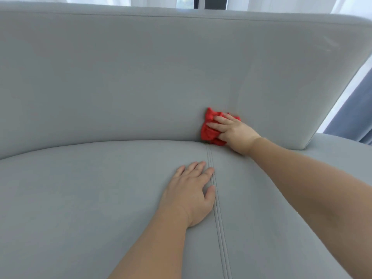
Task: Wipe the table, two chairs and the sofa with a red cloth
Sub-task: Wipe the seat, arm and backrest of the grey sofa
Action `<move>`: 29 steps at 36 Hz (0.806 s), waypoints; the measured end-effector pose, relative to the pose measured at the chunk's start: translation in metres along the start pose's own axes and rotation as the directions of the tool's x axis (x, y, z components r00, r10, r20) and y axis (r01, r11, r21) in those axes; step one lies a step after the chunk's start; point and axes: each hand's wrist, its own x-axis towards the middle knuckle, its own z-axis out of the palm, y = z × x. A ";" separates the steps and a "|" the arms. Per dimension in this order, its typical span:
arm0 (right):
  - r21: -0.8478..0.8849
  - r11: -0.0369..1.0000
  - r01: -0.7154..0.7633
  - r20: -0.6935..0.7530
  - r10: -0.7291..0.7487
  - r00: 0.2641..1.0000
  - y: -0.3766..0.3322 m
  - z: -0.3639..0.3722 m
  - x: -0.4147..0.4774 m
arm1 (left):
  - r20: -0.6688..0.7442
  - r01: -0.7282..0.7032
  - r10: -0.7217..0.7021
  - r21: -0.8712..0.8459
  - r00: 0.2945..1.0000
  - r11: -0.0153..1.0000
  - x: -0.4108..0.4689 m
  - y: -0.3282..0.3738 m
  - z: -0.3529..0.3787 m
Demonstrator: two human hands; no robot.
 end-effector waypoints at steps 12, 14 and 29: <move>-0.047 0.993 0.112 0.081 -0.108 0.991 0.016 -0.015 -0.008 | -0.003 -0.002 0.002 -0.003 1.000 1.000 -0.002 0.000 0.001; -0.081 0.994 0.076 0.058 -0.071 0.996 0.029 -0.024 -0.012 | 0.003 -0.002 0.002 0.001 1.000 1.000 -0.002 -0.001 0.002; -0.179 0.960 -0.213 -0.098 0.198 0.975 0.120 -0.117 -0.027 | 0.012 -0.006 0.006 0.004 1.000 1.000 -0.002 -0.003 0.001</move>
